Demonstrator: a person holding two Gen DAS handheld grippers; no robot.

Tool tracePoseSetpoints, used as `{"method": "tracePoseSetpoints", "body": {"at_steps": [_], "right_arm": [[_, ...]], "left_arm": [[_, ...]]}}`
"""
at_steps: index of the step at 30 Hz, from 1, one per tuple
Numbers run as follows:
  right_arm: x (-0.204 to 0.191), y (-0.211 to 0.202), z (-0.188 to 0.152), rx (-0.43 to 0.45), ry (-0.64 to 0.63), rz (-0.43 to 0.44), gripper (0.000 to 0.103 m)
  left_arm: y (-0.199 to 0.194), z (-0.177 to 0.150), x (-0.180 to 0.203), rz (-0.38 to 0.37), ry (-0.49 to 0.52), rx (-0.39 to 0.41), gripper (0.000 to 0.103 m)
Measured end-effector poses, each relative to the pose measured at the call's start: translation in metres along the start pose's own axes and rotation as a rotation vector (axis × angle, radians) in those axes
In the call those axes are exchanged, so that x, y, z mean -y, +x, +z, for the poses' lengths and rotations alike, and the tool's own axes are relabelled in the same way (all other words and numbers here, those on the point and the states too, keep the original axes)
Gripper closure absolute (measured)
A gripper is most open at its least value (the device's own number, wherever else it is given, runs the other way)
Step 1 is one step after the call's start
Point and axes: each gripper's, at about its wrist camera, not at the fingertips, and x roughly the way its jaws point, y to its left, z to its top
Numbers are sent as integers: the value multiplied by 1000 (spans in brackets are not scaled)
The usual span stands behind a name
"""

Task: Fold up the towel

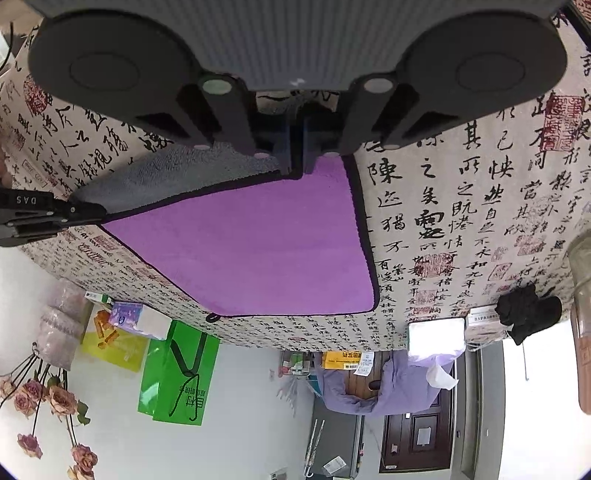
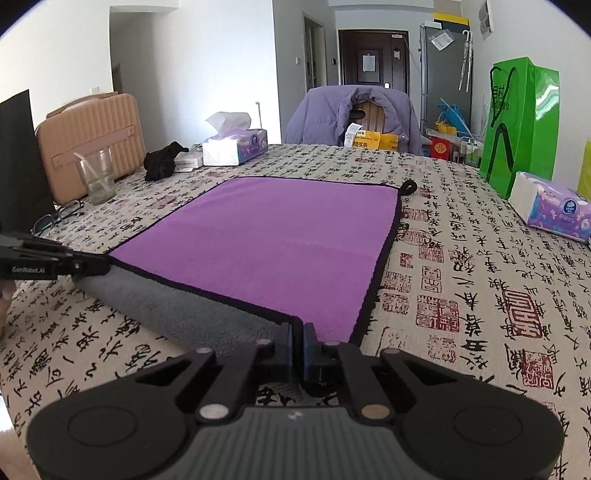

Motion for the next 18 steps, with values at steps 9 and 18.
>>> {"method": "tracePoseSetpoints", "body": {"at_steps": [9, 18], "right_arm": [[-9, 0, 4, 1, -18, -41, 99], [-12, -4, 10, 33, -50, -69, 99]], "left_arm": [[-5, 6, 8, 37, 43, 33, 97], [-8, 16, 20, 76, 133, 63, 97]]}}
